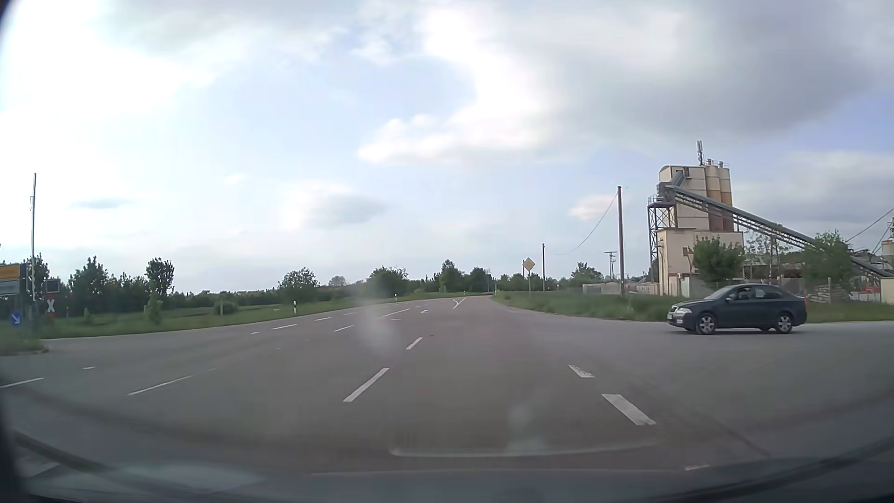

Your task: Follow the waypoints while adhering to traffic rules and regulations

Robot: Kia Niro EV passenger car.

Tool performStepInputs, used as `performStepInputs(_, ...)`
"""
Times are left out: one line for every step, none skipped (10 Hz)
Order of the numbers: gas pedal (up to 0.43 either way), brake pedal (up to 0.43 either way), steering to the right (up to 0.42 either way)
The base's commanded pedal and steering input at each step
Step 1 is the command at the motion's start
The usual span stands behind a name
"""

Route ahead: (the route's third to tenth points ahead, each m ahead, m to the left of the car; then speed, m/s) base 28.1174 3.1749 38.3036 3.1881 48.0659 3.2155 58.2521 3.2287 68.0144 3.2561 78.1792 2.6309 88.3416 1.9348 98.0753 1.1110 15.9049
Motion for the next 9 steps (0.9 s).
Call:
performStepInputs(0.169, 0.000, 0.000)
performStepInputs(0.169, 0.000, 0.000)
performStepInputs(0.169, 0.000, 0.000)
performStepInputs(0.169, 0.000, 0.000)
performStepInputs(0.169, 0.000, 0.001)
performStepInputs(0.169, 0.000, 0.000)
performStepInputs(0.169, 0.000, 0.000)
performStepInputs(0.169, 0.000, 0.000)
performStepInputs(0.169, 0.000, 0.000)
